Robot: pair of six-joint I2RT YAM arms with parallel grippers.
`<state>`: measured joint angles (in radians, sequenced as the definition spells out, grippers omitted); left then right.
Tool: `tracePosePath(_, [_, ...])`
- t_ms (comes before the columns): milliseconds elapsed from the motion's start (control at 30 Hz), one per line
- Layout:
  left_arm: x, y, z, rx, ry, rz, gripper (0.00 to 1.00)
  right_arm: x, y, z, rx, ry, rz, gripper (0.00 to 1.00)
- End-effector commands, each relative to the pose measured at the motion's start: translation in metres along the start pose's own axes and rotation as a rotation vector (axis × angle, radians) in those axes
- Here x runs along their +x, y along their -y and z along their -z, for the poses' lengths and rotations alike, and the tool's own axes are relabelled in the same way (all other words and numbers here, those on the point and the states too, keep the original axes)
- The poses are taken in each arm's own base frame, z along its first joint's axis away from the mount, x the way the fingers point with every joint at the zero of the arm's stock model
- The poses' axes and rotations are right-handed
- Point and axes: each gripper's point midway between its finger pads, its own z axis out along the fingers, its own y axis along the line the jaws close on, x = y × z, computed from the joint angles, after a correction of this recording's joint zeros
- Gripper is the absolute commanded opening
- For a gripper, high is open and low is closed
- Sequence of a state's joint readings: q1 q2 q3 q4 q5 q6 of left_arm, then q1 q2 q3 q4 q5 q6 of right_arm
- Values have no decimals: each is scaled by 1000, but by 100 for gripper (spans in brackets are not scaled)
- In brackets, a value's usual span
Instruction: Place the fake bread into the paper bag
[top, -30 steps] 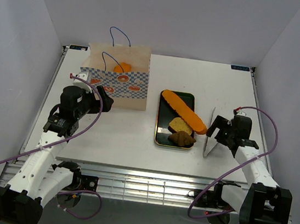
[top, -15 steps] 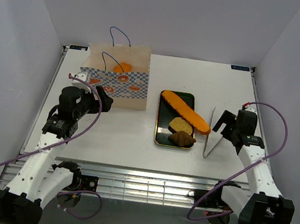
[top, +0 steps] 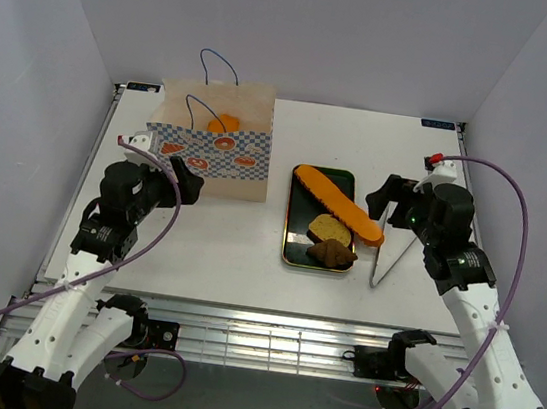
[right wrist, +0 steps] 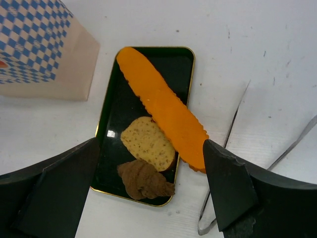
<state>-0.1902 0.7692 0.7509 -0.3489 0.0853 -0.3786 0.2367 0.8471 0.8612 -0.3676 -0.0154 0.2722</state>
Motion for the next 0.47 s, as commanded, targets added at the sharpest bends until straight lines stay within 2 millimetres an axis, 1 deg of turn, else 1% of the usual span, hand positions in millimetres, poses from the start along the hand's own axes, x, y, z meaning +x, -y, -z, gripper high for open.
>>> tracePosePath(0, [-21,6,8,9,74,-6,98,-43,-19,14,-23,123,62,90])
tracePosePath(67, [-22,5,9,2,82,-6,98,-50,-23,17,-23,142,77,90])
tracePosePath(133, [-23,4,9,0,86,-6,98,-54,-20,20,5,169,80,90])
tracePosePath(200, [-23,4,8,-2,84,-6,98,-53,-14,20,35,187,75,90])
tracePosePath(367, [-21,3,6,-7,77,-7,98,-42,-6,13,66,175,61,90])
tracePosePath(433, [-21,2,6,-9,75,-7,98,-35,-1,9,89,140,63,90])
